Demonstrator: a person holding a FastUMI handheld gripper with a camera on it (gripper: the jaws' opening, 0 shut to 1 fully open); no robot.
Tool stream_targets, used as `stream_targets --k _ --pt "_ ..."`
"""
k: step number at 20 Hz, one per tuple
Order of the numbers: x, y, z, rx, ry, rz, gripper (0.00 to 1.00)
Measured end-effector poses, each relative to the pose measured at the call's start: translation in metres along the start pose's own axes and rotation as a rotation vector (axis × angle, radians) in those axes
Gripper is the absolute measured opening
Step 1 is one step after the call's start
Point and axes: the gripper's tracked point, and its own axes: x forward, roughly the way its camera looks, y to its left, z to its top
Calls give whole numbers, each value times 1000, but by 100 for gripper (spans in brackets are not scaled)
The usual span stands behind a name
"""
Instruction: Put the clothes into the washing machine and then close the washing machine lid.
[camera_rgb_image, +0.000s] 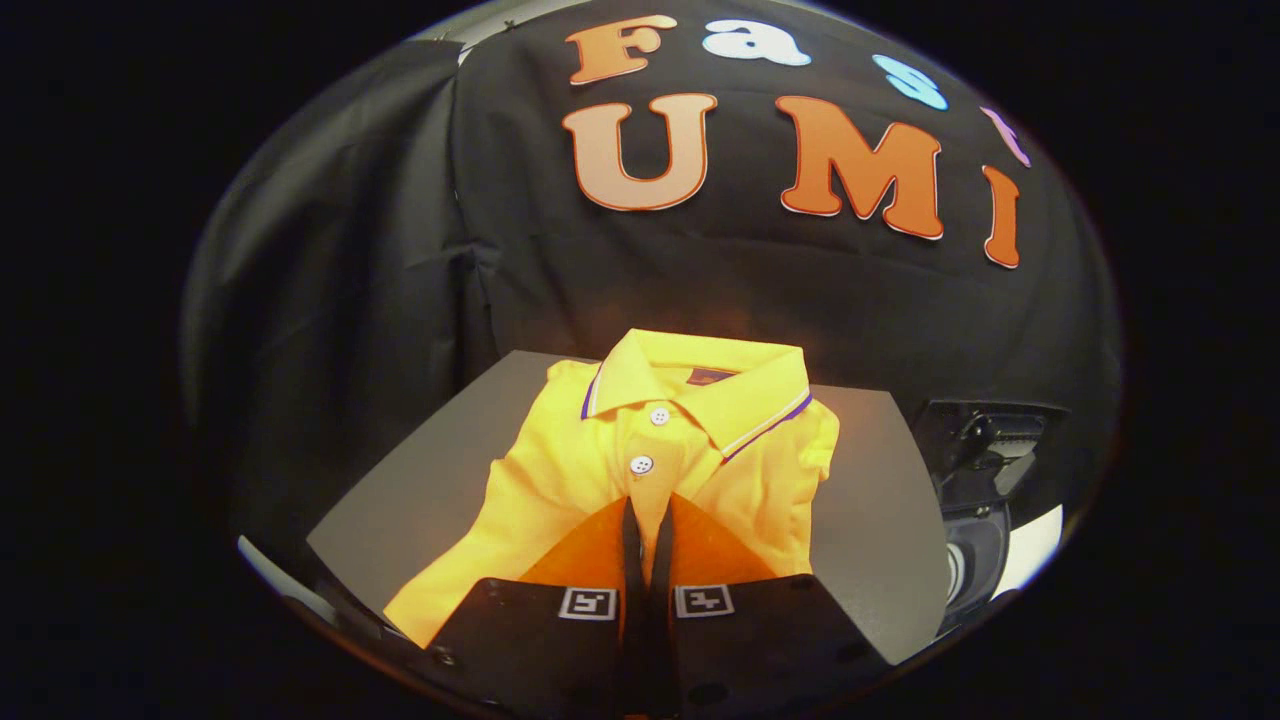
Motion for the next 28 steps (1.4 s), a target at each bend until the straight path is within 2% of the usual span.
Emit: stream_targets --k 5,8,15,21,28 --pt "-35 10 46 -1 -230 71 7" --pt "-57 14 74 -16 -331 72 8" --pt "-139 9 104 -7 -460 71 7" --pt "-195 -56 134 8 -559 84 7" --pt "-246 -183 139 27 -627 17 7"
